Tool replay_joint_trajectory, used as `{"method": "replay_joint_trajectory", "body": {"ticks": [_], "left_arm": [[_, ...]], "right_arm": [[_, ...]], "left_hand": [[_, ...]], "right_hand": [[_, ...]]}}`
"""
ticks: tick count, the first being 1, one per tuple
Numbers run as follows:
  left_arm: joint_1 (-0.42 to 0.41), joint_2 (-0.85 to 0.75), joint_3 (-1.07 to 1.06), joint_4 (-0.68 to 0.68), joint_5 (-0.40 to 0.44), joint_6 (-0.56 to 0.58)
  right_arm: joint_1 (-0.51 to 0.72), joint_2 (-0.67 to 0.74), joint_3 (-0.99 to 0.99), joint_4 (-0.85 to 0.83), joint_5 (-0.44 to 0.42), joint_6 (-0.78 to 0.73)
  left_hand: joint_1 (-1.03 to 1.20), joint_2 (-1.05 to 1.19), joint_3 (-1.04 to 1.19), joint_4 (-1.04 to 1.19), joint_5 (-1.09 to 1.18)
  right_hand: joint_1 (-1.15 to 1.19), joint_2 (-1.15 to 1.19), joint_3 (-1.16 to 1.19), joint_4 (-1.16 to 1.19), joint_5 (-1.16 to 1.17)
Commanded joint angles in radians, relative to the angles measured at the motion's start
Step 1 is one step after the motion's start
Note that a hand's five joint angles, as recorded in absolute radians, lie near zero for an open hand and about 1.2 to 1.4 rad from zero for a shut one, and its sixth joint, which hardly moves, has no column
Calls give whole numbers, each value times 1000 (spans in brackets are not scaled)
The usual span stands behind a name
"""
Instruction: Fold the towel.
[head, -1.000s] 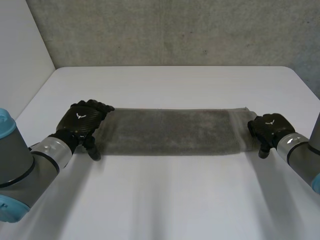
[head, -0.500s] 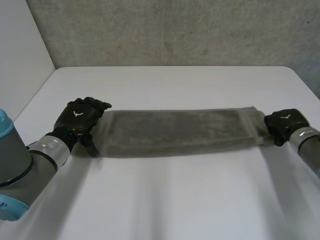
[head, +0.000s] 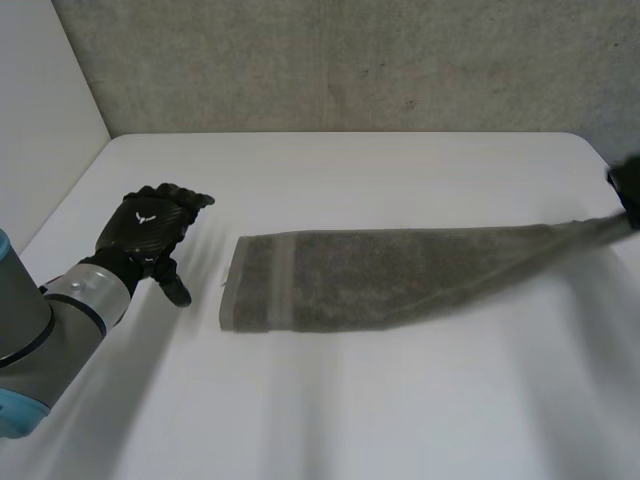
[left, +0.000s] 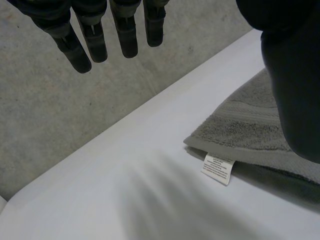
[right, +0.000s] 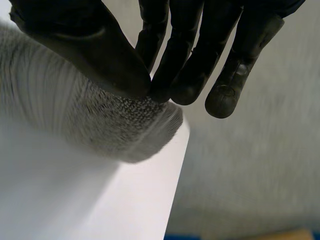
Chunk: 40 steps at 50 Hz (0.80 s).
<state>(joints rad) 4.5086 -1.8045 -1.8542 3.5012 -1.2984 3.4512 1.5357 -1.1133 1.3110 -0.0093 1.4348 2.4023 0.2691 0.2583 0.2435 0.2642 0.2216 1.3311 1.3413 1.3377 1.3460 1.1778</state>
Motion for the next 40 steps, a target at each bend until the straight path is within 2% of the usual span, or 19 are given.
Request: {"method": "replay_joint_trajectory", "body": {"ticks": [1,3,4,6,9,11,12,14,17,21,25,33,37,38,39,40], "left_arm": [[0,11,0,1,-1,-3],[0,14,0,1,-1,-12],[0,14,0,1,-1,-12],[0,17,0,1,-2,-24],[0,17,0,1,-2,-27],[1,19,1,1,-2,-27],[1,19,1,1,-2,-27],[7,19,1,2,-2,-27],[12,19,1,2,-2,-27],[17,17,0,18,-2,-27],[17,16,-2,32,-2,-27],[17,13,1,33,-2,-27],[17,11,1,33,-4,-27],[17,11,0,33,-2,-27],[17,11,-2,33,-2,-27],[17,11,-2,33,-2,-27]], "right_arm": [[287,-16,-150,28,9,26],[450,25,-205,3,22,24],[451,26,-205,3,22,24],[597,116,-240,-41,21,23],[661,158,-242,-64,16,24],[765,231,-240,-110,10,24],[765,231,-240,-110,10,24],[839,300,-239,-150,-22,27],[859,323,-236,-156,-37,32],[891,343,-211,-159,-99,60],[885,337,-203,-162,-151,139],[883,311,-213,-166,-175,250],[885,323,-216,-167,-165,242],[883,326,-216,-166,-157,242],[882,323,-207,-164,-145,242],[882,323,-207,-164,-145,242]], "left_hand": [[-88,-77,-62,-83,-215],[-88,-77,-62,-83,-215],[-88,-77,-62,-83,-215],[-88,-77,-62,-83,-215],[-88,-77,-62,-83,-215],[-88,-77,-62,-83,-215],[-88,-77,-62,-83,-215],[-88,-77,-62,-83,-215],[-88,-77,-62,-83,-215],[-88,-77,-62,-83,-215],[-88,-77,-62,-83,-215],[-88,-77,-62,-83,-215],[-88,-77,-62,-83,-215],[-88,-77,-62,-83,-215],[-88,-77,-62,-83,-215],[-88,-77,-62,-83,-215]], "right_hand": [[65,55,59,50,44],[65,55,59,50,44],[65,55,59,50,44],[65,55,59,50,44],[65,55,59,50,44],[65,55,59,50,44],[65,55,59,50,44],[65,55,59,50,44],[65,55,59,50,44],[65,55,59,50,44],[65,55,59,50,44],[65,55,59,50,44],[65,55,59,50,44],[-163,-174,-170,-178,-185],[-689,-699,-695,-704,-710],[-694,-704,-701,-709,-715]]}}
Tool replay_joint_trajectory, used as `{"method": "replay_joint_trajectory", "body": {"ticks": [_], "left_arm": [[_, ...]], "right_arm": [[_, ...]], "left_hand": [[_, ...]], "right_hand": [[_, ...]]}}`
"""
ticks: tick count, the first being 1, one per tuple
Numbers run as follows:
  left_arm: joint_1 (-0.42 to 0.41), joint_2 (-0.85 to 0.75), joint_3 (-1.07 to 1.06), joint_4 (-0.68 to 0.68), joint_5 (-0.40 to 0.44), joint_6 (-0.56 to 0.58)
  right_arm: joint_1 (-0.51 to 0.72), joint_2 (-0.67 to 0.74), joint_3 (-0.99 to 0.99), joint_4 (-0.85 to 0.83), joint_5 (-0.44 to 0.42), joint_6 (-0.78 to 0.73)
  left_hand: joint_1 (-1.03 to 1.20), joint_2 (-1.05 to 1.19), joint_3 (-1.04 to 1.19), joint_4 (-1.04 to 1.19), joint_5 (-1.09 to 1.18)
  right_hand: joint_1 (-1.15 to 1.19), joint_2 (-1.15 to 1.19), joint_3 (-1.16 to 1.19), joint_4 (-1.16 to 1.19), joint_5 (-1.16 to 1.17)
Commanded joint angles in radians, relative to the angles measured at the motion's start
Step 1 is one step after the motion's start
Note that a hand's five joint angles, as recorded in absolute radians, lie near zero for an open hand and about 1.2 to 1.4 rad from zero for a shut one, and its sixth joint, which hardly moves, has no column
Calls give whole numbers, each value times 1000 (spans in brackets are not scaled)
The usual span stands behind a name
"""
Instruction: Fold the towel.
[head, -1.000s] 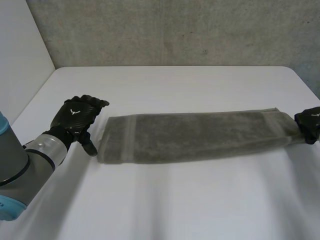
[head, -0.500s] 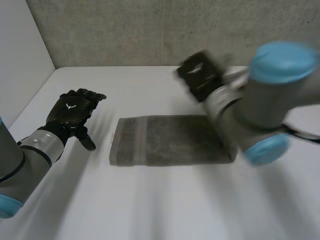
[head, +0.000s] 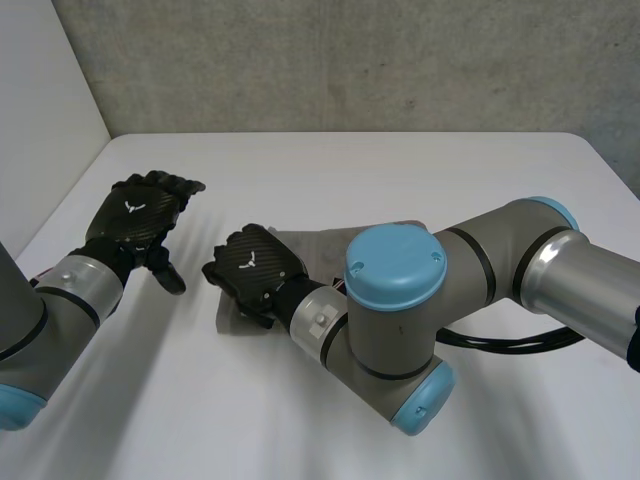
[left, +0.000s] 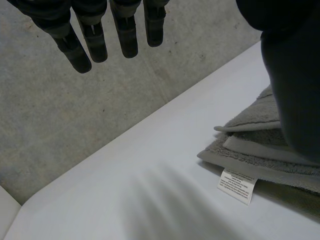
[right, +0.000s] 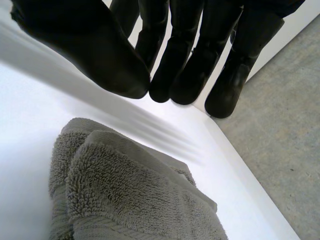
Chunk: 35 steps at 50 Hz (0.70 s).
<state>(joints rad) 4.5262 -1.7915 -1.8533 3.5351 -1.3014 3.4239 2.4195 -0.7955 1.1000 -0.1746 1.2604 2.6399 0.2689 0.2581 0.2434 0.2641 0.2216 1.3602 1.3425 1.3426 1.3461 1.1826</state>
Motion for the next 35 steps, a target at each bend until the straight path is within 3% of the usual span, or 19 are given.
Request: {"method": "replay_joint_trajectory", "body": {"ticks": [1,7,12,17,23,35], "left_arm": [[-2,0,-4,-1,2,0],[-21,1,-7,-1,5,3],[-50,4,-6,-1,5,3],[-107,-2,0,-2,2,2],[-153,-8,0,-1,-5,0],[-174,-26,-1,1,-7,-23]], "right_arm": [[-5,-10,14,1,53,5],[-69,-109,56,6,171,5],[-172,-220,141,26,200,6],[-269,-290,269,64,202,9],[-373,-318,447,60,182,18],[-473,-297,581,-57,86,20]], "left_hand": [[-88,-77,-62,-83,-215],[-91,-80,-65,-86,-218],[-91,-80,-65,-86,-218],[-91,-80,-65,-86,-218],[-91,-80,-65,-86,-218],[-91,-80,-65,-86,-218]], "right_hand": [[-1028,-1011,-1011,-1014,-1025],[-1186,-1168,-1168,-1172,-1183],[-1173,-1155,-1155,-1159,-1170],[-1102,-1085,-1085,-1088,-1099],[-835,-818,-818,-821,-832],[-779,-762,-762,-765,-776]]}}
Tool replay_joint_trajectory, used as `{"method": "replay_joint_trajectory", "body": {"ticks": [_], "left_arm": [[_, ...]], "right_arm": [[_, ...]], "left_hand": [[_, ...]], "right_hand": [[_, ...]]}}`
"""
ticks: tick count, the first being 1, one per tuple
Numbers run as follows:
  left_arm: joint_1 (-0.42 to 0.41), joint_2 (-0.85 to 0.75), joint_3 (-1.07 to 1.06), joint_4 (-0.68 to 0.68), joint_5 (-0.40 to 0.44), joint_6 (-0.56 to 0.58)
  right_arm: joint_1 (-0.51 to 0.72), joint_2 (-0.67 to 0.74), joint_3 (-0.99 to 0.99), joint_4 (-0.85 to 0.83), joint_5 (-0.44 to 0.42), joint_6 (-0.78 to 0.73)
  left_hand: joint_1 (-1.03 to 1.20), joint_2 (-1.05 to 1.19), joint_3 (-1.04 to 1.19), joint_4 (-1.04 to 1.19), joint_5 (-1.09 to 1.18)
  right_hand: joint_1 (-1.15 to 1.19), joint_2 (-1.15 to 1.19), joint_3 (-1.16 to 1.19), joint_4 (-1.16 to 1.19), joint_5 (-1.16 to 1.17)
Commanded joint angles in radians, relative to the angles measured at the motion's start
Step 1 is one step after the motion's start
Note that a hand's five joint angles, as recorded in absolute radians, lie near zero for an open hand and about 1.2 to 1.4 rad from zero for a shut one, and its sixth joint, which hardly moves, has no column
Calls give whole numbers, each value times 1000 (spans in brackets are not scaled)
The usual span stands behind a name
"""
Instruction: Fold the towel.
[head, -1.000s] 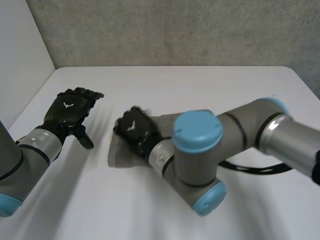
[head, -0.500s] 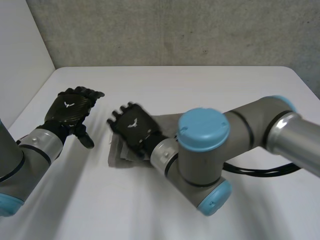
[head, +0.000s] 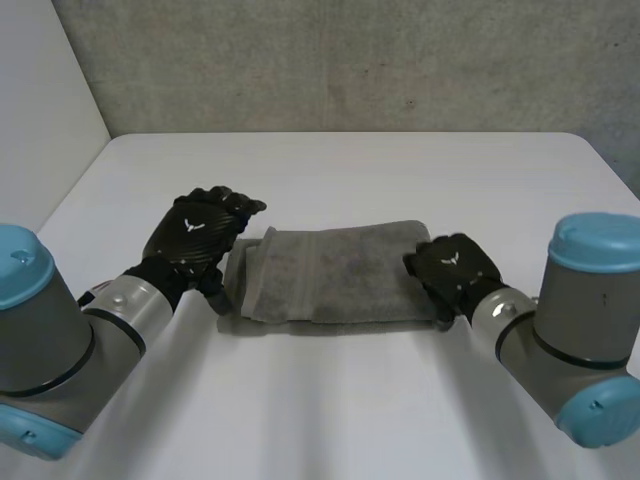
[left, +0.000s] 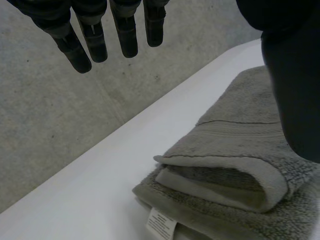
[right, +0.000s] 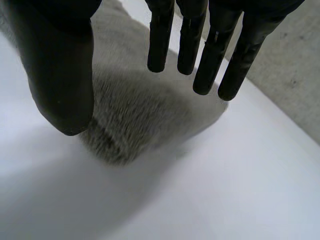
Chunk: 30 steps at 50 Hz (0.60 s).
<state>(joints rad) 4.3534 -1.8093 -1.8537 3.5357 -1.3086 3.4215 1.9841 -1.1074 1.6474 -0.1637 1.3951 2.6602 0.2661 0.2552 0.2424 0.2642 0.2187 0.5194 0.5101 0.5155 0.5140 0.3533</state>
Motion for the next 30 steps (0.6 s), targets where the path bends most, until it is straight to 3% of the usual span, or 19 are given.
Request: {"method": "replay_joint_trajectory", "body": {"ticks": [1,8,10,12,22,30], "left_arm": [[0,-8,-1,0,0,-28],[5,-8,-4,2,2,-45],[6,-10,-4,2,2,-45],[8,-10,-4,0,2,-45],[8,-5,-4,0,0,-45],[15,18,-4,0,-3,-45]], "right_arm": [[-39,24,31,-71,-48,1],[-41,83,2,-71,-39,0],[-44,101,-4,-71,-33,-3],[-45,101,-4,-73,-25,-5],[-38,-17,-6,-53,97,-45],[-57,-39,11,97,123,-276]], "left_hand": [[-88,-77,-64,-86,-215],[-88,-77,-64,-86,-215],[-88,-77,-64,-86,-215],[-88,-77,-64,-86,-215],[-88,-77,-64,-86,-215],[-88,-77,-64,-86,-215]], "right_hand": [[100,109,103,105,91],[364,373,368,370,356],[814,823,817,819,805],[876,886,880,882,868],[877,886,881,882,868],[877,886,881,882,868]]}}
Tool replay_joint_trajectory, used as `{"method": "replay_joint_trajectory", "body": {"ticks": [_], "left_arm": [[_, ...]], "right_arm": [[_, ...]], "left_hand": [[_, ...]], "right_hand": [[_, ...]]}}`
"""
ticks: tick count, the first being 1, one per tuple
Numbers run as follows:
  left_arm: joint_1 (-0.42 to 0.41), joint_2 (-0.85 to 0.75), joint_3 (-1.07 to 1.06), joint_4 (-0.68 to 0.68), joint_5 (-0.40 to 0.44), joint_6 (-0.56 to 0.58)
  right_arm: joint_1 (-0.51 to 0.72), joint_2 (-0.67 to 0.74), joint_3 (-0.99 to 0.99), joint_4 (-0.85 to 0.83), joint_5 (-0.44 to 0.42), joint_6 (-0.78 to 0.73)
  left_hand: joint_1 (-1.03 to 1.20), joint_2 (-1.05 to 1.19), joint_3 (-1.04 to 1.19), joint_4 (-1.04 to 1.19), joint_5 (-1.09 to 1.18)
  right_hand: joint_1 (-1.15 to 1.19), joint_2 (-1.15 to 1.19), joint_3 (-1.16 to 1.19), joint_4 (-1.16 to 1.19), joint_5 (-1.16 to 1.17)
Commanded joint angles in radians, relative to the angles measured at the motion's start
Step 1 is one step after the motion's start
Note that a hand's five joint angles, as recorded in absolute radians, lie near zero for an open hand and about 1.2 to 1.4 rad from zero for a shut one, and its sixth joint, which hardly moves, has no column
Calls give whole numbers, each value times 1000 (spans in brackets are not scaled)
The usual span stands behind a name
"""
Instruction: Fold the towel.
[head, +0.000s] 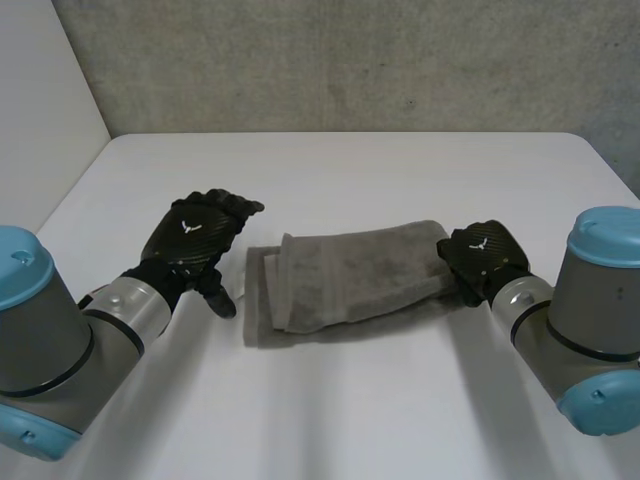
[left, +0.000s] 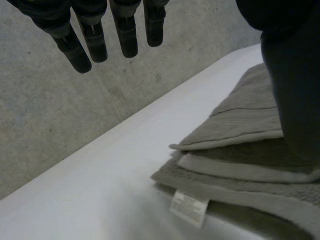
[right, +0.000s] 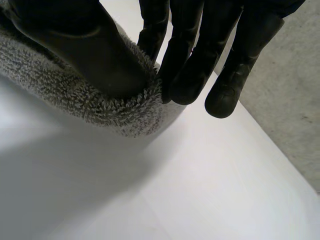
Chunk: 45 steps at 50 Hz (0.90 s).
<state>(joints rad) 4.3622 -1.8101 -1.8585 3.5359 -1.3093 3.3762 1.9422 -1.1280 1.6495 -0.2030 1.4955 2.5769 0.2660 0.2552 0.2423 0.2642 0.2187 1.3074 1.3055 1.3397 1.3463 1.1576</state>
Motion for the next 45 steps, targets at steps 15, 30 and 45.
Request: {"method": "replay_joint_trajectory", "body": {"ticks": [15,30,45], "left_arm": [[5,28,22,12,-36,-17],[7,75,45,43,-205,-155],[-33,52,93,54,-209,-175]], "right_arm": [[170,-58,-152,22,-10,-198],[434,197,-321,14,-262,-150],[342,-10,-240,25,-261,80]], "left_hand": [[-88,-77,-64,-86,-215],[-91,-80,-67,-89,-218],[-88,-77,-64,-86,-215]], "right_hand": [[89,91,57,50,64],[89,91,57,50,64],[-1133,-1131,-1165,-1172,-1158]]}}
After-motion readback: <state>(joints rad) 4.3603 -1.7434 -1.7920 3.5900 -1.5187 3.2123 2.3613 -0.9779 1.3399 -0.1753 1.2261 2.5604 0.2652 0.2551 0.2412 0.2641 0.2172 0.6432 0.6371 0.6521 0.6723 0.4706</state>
